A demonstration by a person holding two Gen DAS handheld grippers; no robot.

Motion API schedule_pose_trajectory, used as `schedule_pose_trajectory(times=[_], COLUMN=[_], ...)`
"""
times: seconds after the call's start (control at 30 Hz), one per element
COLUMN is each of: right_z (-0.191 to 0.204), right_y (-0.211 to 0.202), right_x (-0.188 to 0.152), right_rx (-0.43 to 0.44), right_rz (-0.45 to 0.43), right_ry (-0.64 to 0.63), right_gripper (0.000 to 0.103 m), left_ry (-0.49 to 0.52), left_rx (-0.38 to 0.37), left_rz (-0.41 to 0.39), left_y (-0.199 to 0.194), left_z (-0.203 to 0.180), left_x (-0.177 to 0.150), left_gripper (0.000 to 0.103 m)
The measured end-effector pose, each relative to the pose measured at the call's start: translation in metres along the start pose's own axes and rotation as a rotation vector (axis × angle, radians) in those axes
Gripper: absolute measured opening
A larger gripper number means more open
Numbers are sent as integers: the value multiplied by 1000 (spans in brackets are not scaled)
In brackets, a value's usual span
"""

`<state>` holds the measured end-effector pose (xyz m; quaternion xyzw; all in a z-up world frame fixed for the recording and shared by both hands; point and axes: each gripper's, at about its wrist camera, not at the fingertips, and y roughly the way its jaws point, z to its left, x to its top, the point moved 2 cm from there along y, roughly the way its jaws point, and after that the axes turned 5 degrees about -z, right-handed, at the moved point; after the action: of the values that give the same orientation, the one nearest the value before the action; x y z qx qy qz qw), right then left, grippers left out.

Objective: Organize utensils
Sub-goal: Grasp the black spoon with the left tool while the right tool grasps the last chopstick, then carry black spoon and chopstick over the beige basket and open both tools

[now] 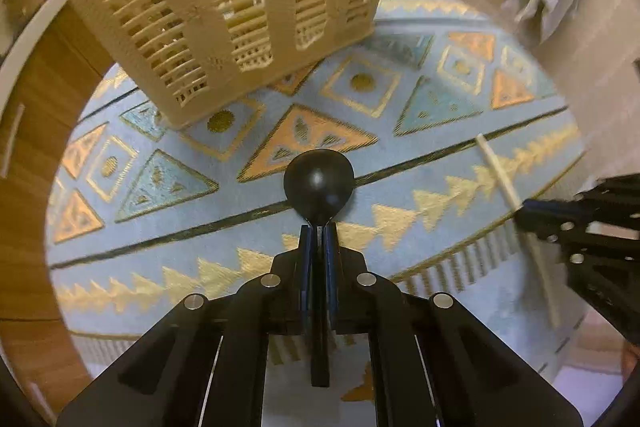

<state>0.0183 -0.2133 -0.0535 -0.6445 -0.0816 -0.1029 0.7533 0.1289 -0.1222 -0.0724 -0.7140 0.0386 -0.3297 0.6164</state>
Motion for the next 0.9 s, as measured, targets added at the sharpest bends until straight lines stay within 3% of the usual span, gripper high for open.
schedule_pose_trajectory(times=[0.17,0.43,0.73,0.9], right_z=[-4,-32,-12,3], right_y=[-29,-87,-158,-188], right_x=[-3,8,39,62], right_rx=[44,201,261,265], right_rz=[-148,-396,-643,-776], right_ry=[2,44,-21,-56], right_gripper=[5,5,5,5], left_ry=[-74,-114,-77,-74], left_rx=[-107,-172,-172,-133], left_rz=[-184,-447,-797,-974], left_y=[-36,-113,-212,-241], left_z=[10,21,18,22], left_x=[-7,-15,6,28], left_gripper=[4,5,5,5])
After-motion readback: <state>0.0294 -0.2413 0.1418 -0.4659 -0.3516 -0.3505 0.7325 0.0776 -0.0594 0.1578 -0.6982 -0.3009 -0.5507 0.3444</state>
